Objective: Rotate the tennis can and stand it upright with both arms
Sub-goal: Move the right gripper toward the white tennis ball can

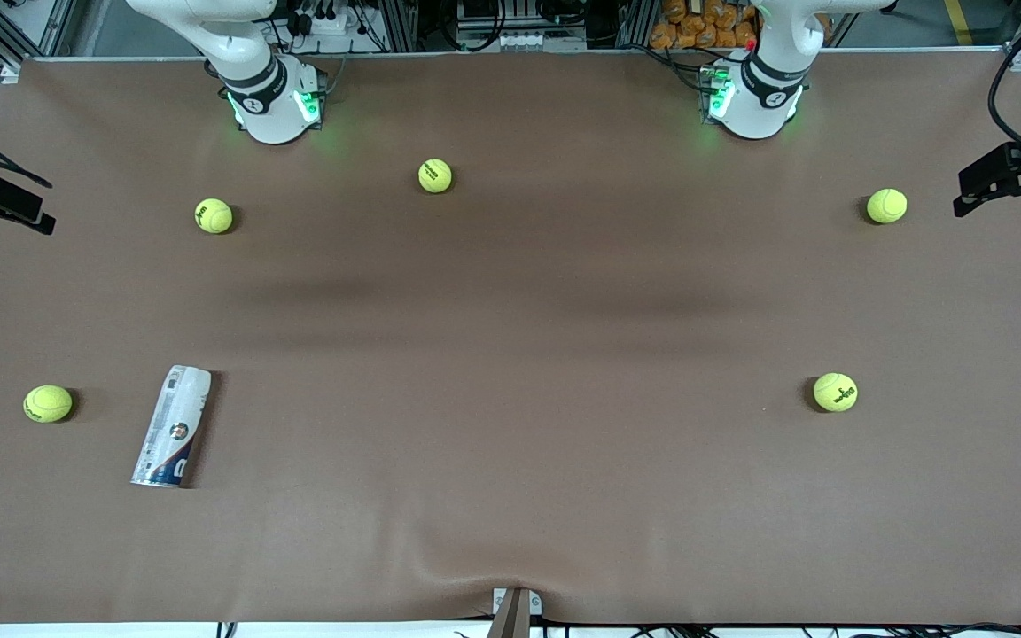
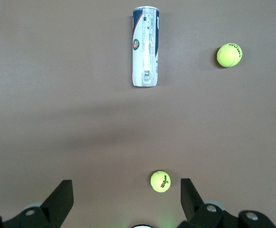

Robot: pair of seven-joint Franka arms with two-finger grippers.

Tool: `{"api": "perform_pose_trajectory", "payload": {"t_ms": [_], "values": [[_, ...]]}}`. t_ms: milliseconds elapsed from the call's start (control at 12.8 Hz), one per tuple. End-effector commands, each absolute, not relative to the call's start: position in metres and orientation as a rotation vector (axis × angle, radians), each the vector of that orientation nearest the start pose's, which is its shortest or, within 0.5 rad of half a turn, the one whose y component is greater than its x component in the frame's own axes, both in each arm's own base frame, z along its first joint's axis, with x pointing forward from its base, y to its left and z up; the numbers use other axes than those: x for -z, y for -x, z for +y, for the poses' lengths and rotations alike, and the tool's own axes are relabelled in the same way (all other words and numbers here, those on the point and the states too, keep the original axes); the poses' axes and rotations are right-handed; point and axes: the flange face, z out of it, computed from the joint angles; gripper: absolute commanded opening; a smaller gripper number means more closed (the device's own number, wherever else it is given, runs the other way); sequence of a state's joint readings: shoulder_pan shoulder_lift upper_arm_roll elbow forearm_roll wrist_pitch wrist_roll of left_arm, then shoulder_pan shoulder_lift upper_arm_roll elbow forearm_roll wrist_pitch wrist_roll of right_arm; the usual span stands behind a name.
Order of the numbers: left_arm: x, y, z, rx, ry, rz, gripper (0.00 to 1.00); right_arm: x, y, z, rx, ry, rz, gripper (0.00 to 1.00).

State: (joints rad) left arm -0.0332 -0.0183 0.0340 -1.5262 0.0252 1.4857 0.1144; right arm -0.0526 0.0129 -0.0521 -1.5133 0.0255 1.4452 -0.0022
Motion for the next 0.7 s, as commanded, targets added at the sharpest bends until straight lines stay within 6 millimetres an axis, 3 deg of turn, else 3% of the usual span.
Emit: {"api": "perform_pose_trajectory", "payload": {"t_ms": [0, 391, 626], "values": [[-0.644, -0.541, 0.0, -0.039, 3.124, 0.178, 1.0, -0.635, -0.536, -0.053, -0.112, 3.12, 0.183, 1.0], [-0.645, -0.54, 0.002, -0.039, 3.126, 0.172, 1.0, -0.625, -0.542, -0.055, -0.133, 3.119, 0.188, 1.0], [-0.643, -0.541, 0.003, -0.043, 3.14, 0.171, 1.0, -0.587, -0.567, -0.065, -0.165, 3.119, 0.208, 1.0]]}}
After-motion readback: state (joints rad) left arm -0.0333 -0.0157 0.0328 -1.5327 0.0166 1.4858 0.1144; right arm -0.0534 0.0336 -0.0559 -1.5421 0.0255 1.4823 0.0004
